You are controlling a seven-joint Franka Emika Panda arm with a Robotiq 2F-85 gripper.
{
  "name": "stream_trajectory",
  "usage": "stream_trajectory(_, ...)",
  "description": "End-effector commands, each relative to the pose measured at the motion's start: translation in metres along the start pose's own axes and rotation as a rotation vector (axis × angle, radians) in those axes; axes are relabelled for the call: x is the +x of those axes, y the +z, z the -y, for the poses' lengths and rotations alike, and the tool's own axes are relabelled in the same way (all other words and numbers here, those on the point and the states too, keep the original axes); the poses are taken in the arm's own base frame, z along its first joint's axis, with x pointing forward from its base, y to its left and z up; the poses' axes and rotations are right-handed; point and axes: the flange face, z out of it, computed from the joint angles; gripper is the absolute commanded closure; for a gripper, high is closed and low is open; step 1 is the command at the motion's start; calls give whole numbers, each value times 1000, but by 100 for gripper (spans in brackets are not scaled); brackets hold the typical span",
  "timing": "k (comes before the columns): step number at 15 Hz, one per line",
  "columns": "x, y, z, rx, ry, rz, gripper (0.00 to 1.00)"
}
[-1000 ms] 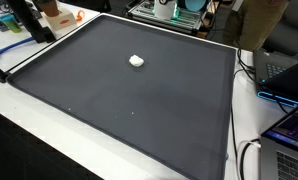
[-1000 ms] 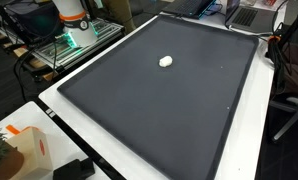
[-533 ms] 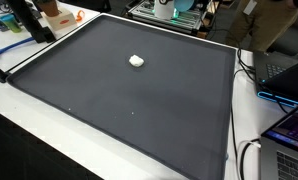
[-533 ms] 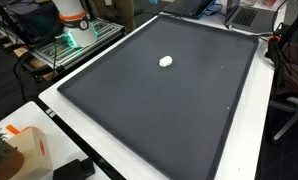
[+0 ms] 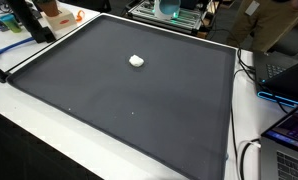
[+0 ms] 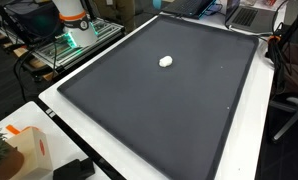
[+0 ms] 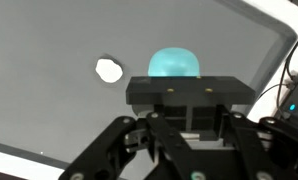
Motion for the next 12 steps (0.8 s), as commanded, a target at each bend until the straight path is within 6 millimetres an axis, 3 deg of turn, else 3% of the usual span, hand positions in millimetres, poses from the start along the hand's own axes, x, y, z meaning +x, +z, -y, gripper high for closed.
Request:
stream_trajectory(1, 11, 0, -4, 9, 33, -14, 54)
stream_trajectory(4, 26, 5, -8, 22, 74, -27, 54)
stream_trajectory(5, 27, 5, -8, 22, 77, -27, 79)
stream_trajectory(9, 48, 31, -53, 9, 191, -86, 79)
stream_trajectory(12, 56, 63, -81, 16, 254, -44, 79)
